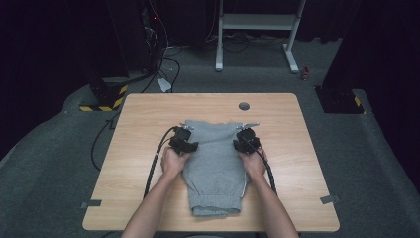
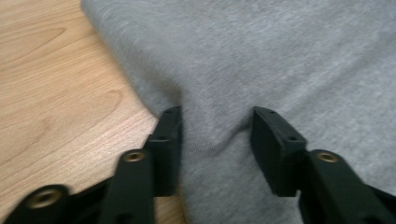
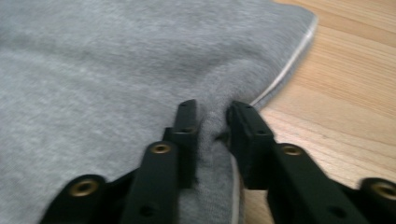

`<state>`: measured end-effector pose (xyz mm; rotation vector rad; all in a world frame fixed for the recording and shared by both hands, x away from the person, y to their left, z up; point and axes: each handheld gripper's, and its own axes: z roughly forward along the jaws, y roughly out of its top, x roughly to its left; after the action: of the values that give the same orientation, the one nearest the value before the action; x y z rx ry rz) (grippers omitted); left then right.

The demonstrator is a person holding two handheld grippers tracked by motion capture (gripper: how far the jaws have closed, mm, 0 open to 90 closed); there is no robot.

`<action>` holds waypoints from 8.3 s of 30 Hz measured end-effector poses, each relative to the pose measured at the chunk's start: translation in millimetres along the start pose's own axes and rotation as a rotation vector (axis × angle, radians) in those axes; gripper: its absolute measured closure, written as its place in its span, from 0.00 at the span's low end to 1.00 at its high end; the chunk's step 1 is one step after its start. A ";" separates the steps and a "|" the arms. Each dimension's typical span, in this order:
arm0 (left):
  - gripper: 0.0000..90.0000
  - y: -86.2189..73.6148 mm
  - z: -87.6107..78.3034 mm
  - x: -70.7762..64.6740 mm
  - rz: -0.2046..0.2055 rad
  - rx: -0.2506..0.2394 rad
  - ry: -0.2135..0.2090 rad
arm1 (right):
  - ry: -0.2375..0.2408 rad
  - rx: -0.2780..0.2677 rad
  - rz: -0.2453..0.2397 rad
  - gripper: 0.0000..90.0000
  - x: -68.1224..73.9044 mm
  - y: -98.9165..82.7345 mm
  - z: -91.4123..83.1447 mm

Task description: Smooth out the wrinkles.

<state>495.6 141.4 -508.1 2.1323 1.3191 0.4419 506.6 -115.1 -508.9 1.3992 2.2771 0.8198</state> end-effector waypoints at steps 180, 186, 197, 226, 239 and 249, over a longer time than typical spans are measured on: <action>0.45 -23.6 -33.7 4.4 -0.163 -0.059 -0.239 | 0.108 -0.116 0.066 0.49 -8.9 -24.4 -58.4; 0.58 -10.0 -15.4 -0.6 -0.124 -0.027 -0.206 | 0.125 -0.099 0.048 0.71 -7.4 -25.9 -51.6; 0.75 14.7 -7.5 5.4 -0.092 -0.033 -0.191 | 0.094 -0.097 0.004 0.74 -10.0 -19.5 -44.4; 0.94 9.2 -77.0 -1.4 0.015 -0.253 -0.312 | 0.138 -0.216 -0.040 0.92 -3.6 -19.2 -75.1; 0.94 -19.3 -96.6 -9.8 0.027 -0.292 -0.384 | 0.175 -0.292 -0.077 0.92 6.0 -42.9 -101.8; 0.93 -56.6 -97.3 -20.2 0.035 -0.249 -0.404 | 0.196 -0.257 -0.112 0.92 15.2 -78.8 -109.0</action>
<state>392.9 172.3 -468.3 1.9121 0.9469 0.1645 384.1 -160.9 -474.3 1.1101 2.2663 1.2096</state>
